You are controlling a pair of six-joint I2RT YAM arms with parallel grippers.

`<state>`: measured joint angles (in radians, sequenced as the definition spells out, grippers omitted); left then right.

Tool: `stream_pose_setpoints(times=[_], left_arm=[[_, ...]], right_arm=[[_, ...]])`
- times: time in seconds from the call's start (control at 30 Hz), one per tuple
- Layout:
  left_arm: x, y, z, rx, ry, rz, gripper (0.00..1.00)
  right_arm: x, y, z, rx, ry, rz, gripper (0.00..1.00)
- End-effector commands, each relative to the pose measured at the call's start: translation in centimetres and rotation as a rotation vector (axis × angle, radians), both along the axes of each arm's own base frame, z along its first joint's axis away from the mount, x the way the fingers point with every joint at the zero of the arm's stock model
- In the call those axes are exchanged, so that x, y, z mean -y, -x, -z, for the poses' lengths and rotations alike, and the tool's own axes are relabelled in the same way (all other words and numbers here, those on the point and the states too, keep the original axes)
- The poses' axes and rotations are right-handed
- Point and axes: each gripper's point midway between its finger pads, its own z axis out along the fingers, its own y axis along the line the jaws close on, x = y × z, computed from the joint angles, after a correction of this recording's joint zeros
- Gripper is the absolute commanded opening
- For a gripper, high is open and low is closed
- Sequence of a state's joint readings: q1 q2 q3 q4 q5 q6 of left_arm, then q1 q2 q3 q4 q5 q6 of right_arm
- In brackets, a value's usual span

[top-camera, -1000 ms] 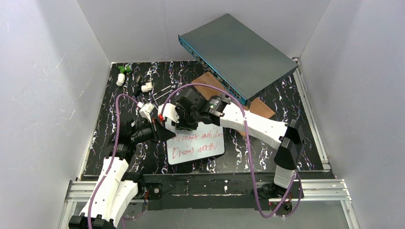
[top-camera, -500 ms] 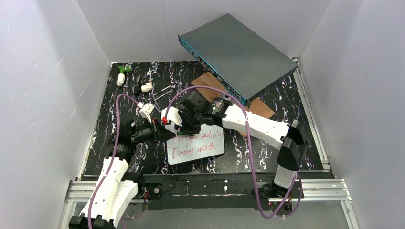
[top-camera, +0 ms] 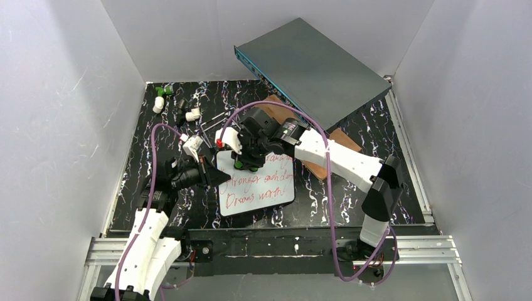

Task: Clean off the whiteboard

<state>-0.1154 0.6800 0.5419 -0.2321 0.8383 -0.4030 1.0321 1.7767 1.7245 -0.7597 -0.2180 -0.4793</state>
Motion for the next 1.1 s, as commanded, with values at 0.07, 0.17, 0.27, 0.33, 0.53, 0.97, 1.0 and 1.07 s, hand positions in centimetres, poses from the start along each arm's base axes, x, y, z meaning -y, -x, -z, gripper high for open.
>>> stream_pose_setpoints(times=[0.07,0.17,0.27,0.33,0.53,0.97,1.0,1.07], left_arm=[[0.0,0.0,-1.2,0.127,-0.039,0.038,0.0],[0.0,0.0,-1.2,0.123,-0.039,0.041,0.0],[0.0,0.0,-1.1,0.114,-0.039,0.044,0.0],[0.0,0.0,-1.1,0.115,-0.041,0.045,0.0],[-0.1,0.0,-1.1,0.125,-0.052,0.036,0.0],[-0.2,0.0,-0.9,0.112,-0.057,0.032,0.0],[-0.2,-0.1,-0.9,0.111,-0.058,0.033,0.0],[-0.2,-0.1,-0.8,0.108,-0.058,0.032,0.0]], right_arm=[[0.0,0.7,-0.5,-0.026,-0.031,-0.043,0.01],[0.0,2.6,0.2,-0.048,-0.022,-0.1,0.01],[-0.5,3.1,0.6,-0.035,-0.006,-0.114,0.01],[-0.8,2.7,0.5,-0.03,-0.004,-0.1,0.01],[-0.7,0.3,-0.3,0.037,-0.005,-0.028,0.01],[1.2,-0.2,-0.2,0.044,0.002,-0.026,0.01],[1.3,0.3,-0.2,0.033,0.0,-0.046,0.01],[1.5,1.4,0.1,0.009,0.006,-0.089,0.01]])
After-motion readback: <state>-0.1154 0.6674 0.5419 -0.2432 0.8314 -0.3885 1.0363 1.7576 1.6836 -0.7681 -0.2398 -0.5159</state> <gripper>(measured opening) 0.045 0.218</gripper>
